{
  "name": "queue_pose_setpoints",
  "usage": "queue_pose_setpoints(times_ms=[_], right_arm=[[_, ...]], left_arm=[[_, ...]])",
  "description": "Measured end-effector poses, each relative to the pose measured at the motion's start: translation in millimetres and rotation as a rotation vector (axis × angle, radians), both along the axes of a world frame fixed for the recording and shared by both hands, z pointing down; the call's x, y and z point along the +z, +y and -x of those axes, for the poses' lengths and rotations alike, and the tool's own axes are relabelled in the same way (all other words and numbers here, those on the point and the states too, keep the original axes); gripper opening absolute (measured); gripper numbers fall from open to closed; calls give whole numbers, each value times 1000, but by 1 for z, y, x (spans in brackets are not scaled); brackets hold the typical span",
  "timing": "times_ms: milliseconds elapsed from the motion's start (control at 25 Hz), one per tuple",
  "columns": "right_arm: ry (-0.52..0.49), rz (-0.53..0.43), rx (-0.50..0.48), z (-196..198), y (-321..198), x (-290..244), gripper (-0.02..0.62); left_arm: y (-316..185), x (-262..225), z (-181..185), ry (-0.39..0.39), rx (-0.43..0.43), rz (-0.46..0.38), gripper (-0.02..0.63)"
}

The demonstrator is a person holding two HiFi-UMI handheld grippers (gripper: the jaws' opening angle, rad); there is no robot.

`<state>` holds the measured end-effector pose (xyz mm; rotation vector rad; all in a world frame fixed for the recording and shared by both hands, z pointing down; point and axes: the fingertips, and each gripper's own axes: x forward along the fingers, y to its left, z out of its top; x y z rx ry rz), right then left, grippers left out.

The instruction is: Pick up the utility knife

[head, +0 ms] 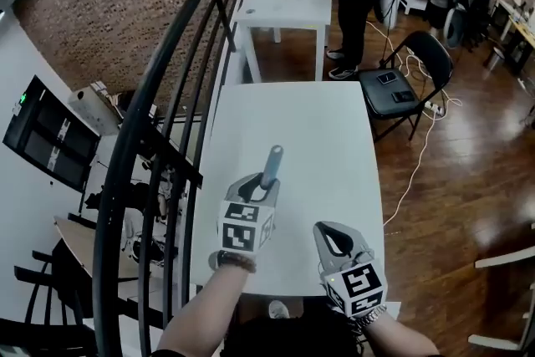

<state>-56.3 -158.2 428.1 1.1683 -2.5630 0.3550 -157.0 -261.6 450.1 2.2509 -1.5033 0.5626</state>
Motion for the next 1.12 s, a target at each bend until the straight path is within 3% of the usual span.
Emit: queue_pose_setpoints(times_ms=[480, 760, 1120], right_arm=[[8, -113, 56, 20, 78, -42, -8], [25, -147, 63, 25, 98, -57, -8], [50, -160, 27, 20, 106, -64, -8]], left_arm=[[130, -52, 34, 33, 47, -151, 161], [169, -72, 41, -2, 56, -229, 160], [202, -67, 26, 38, 63, -236, 161]])
